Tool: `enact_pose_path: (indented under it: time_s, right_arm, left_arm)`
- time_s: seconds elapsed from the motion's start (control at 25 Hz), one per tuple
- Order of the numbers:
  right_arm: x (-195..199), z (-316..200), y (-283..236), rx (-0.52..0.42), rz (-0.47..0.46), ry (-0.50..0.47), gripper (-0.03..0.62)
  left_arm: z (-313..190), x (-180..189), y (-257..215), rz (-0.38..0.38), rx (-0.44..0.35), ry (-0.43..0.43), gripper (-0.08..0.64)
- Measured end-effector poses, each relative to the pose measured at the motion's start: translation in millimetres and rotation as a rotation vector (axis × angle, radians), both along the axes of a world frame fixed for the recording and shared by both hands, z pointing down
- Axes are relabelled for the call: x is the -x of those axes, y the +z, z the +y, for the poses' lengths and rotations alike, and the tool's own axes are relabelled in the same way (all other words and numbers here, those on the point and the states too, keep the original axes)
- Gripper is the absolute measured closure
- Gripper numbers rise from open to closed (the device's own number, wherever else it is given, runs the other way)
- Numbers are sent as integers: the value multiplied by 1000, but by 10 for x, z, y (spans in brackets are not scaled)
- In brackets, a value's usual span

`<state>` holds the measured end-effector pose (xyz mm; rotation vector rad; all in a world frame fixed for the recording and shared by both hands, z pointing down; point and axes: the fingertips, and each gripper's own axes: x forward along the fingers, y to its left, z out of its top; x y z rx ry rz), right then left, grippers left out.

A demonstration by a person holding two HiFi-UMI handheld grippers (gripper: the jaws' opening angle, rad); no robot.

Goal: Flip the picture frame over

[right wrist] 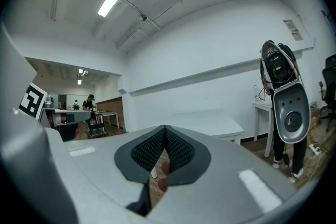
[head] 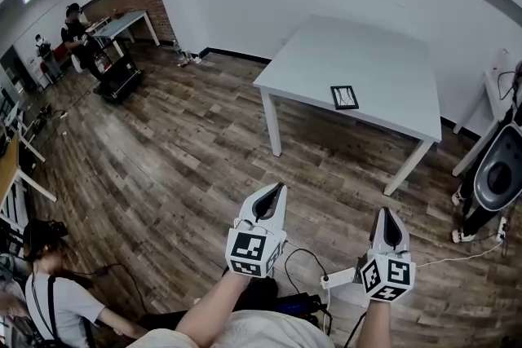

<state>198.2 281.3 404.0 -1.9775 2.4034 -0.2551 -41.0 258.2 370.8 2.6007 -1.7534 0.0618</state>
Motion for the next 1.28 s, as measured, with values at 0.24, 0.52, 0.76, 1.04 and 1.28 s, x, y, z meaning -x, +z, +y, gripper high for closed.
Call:
enact_pose_path:
  time_s: [0.24,0.52,0.76,1.04,1.28]
  right_arm:
    - [84,-181,21,6,3,-10,566]
    - [269,-634,72,30,29,-7,566]
    - [548,-1138,34,36,57,0,566]
    - [993,-1820,-40,52,78,17,566]
    - [1297,-2218,-36,70,99,41,566]
  left_arm:
    - [-200,24,67,17,-1,8,560]
    - [-675,130,140,29,-5,24,560]
    - [-1180,325,150,52,-5,55,560]
    - [-1906,701,54,85,-16,89,560]
    - [-2371,960,80,109,-10,119,559]
